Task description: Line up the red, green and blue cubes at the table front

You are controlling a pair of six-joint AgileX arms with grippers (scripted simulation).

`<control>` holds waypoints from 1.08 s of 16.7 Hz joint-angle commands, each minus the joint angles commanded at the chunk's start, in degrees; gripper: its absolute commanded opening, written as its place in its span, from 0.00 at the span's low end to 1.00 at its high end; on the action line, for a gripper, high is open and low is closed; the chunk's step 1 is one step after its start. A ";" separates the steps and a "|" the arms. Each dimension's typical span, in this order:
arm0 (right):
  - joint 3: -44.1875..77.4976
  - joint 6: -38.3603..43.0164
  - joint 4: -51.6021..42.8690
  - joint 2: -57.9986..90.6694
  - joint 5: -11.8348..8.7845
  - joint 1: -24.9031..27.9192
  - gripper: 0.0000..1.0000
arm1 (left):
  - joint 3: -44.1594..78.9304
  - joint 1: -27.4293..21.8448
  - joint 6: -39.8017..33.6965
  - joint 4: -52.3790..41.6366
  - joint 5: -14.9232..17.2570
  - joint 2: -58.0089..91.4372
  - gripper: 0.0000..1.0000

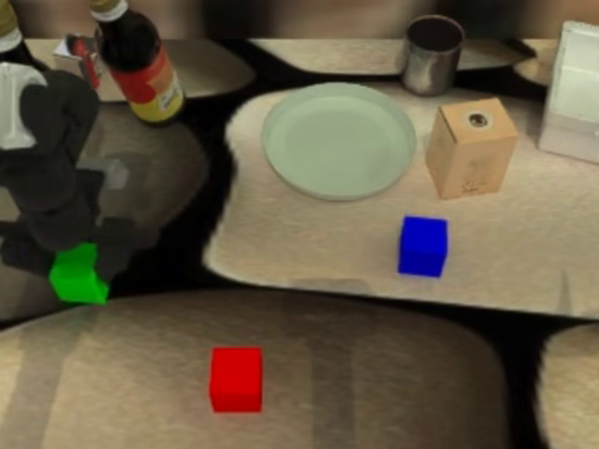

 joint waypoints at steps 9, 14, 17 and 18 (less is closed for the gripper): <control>0.00 0.00 0.00 0.00 0.00 0.00 1.00 | 6.78 0.95 -0.20 -12.43 -0.03 -5.55 0.00; 0.00 0.00 0.00 0.00 0.00 0.00 1.00 | 8.59 -3.35 -4.05 -13.36 -0.08 -4.01 0.00; 0.00 0.00 0.00 0.00 0.00 0.00 1.00 | 11.53 -11.95 -13.28 -15.20 -0.13 -2.15 0.00; 0.00 0.00 0.00 0.00 0.00 0.00 1.00 | 12.57 -15.58 -17.46 -15.86 -0.15 -1.56 0.00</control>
